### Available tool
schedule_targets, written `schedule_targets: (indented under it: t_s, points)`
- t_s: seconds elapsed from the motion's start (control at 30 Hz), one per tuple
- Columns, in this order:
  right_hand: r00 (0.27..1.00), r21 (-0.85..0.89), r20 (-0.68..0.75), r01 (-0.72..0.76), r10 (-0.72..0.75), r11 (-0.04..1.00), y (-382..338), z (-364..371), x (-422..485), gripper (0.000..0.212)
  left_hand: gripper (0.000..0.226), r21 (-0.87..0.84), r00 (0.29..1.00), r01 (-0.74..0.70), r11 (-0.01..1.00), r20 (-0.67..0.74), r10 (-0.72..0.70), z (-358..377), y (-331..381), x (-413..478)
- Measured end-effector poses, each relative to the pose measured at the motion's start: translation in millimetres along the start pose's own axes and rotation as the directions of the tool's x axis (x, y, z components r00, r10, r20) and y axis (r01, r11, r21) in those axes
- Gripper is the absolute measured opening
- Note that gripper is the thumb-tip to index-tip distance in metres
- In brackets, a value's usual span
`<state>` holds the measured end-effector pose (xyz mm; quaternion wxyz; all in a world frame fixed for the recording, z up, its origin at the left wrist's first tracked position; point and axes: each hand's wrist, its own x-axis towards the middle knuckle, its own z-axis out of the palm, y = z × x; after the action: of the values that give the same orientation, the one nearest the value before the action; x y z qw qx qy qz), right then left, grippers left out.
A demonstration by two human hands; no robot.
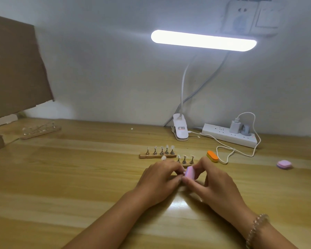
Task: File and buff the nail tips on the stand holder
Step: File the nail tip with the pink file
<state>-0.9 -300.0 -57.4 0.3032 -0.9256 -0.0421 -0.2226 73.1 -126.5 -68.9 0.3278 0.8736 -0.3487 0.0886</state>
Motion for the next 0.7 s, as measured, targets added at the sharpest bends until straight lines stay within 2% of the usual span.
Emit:
schedule_targets:
  t_s: [0.1, 0.2, 0.3, 0.33, 0.47, 0.6, 0.7]
  points:
    - [0.999, 0.016, 0.037, 0.02, -0.021, 1.0, -3.1, -0.1, -2.3, 0.034, 0.009, 0.002, 1.0, 0.008, 1.0, 0.009, -0.008, -0.4, 1.4, 0.0]
    - [0.998, -0.02, -0.062, -0.011, 0.01, 1.0, -1.8, -1.2, 0.8, 0.034, 0.011, 0.023, 1.0, 0.004, 1.0, 0.012, -0.004, -0.5, 2.1, -0.3]
    - [0.997, -0.039, 0.008, 0.075, -0.075, 0.996, -8.5, 2.4, -5.4, 0.033, 0.013, 0.039, 1.0, 0.0, 0.999, 0.025, -0.001, -0.7, 2.9, -1.3]
    - [0.997, -0.032, 0.022, 0.071, -0.07, 0.997, -9.4, 1.9, -5.7, 0.032, 0.013, 0.045, 1.0, -0.002, 0.999, 0.025, 0.001, -0.6, 3.6, -1.2]
    - [0.997, -0.042, -0.078, -0.011, 0.008, 0.999, -3.4, -1.8, -1.7, 0.03, 0.013, 0.076, 1.0, -0.005, 0.997, 0.015, 0.004, -0.6, 4.9, -1.6]
    - [0.996, -0.07, 0.056, 0.075, -0.071, 0.995, -10.5, 2.4, -7.6, 0.037, 0.014, 0.061, 1.0, -0.003, 0.998, 0.02, 0.002, -0.8, 3.8, -1.5]
    - [0.999, -0.067, -0.048, 0.011, -0.014, 0.998, -3.6, 0.7, -2.1, 0.035, 0.013, 0.071, 1.0, -0.005, 0.997, 0.001, 0.005, 0.1, 3.2, -0.6]
